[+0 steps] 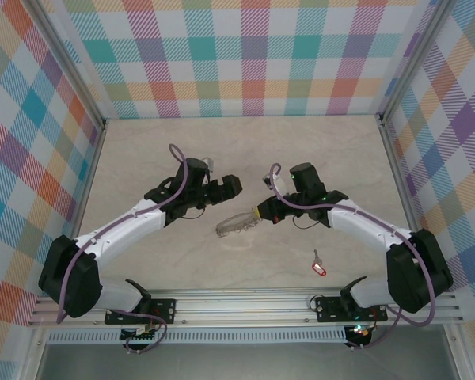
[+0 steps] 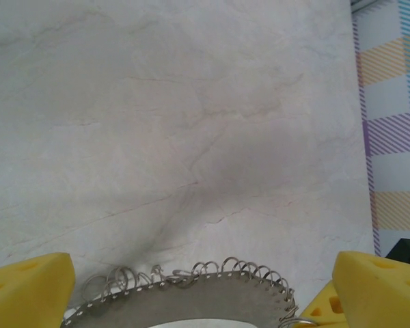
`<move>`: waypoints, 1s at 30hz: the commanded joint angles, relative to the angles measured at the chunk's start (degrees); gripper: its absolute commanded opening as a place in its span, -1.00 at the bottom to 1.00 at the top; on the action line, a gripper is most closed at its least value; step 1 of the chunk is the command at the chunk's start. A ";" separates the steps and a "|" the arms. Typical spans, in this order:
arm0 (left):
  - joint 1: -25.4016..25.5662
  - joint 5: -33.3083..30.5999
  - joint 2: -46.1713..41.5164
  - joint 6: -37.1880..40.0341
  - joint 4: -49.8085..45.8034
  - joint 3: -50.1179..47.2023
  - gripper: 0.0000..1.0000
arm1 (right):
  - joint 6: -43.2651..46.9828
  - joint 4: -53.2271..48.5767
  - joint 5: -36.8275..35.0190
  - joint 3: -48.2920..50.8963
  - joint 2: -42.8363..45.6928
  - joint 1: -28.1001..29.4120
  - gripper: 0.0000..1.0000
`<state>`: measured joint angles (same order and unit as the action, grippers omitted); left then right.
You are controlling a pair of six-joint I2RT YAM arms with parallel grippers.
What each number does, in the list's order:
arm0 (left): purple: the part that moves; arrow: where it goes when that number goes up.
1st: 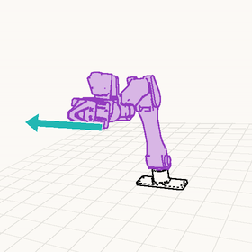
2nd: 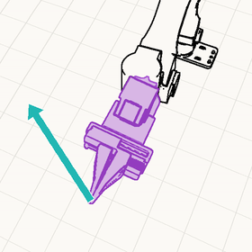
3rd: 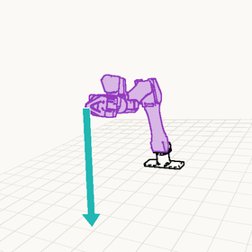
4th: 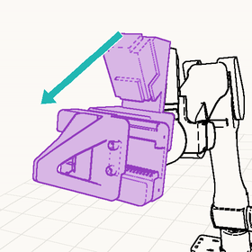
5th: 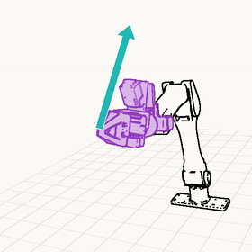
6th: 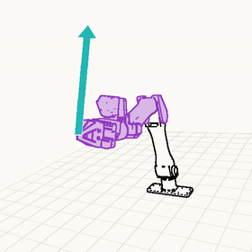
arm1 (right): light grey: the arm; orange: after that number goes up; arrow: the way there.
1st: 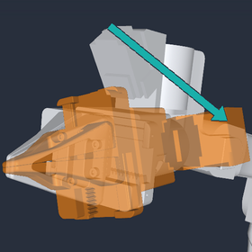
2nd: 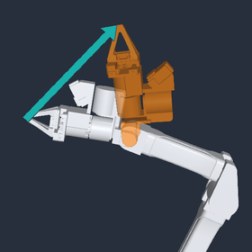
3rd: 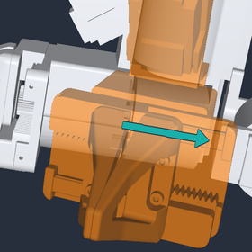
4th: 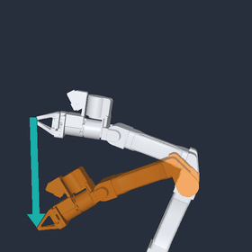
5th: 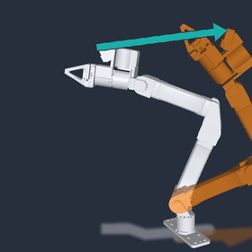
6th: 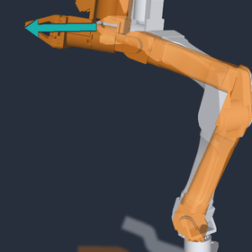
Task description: Put the keys on the keyring
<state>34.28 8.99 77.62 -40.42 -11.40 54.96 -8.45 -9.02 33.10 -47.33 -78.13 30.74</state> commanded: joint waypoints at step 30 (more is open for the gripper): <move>-1.57 14.48 -3.05 11.53 14.61 1.97 0.30 | -1.55 7.69 13.52 -13.15 -3.06 -6.39 -1.00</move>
<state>33.91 20.40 75.64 -32.08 -0.12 54.26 -9.15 -5.02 40.95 -58.11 -80.49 24.91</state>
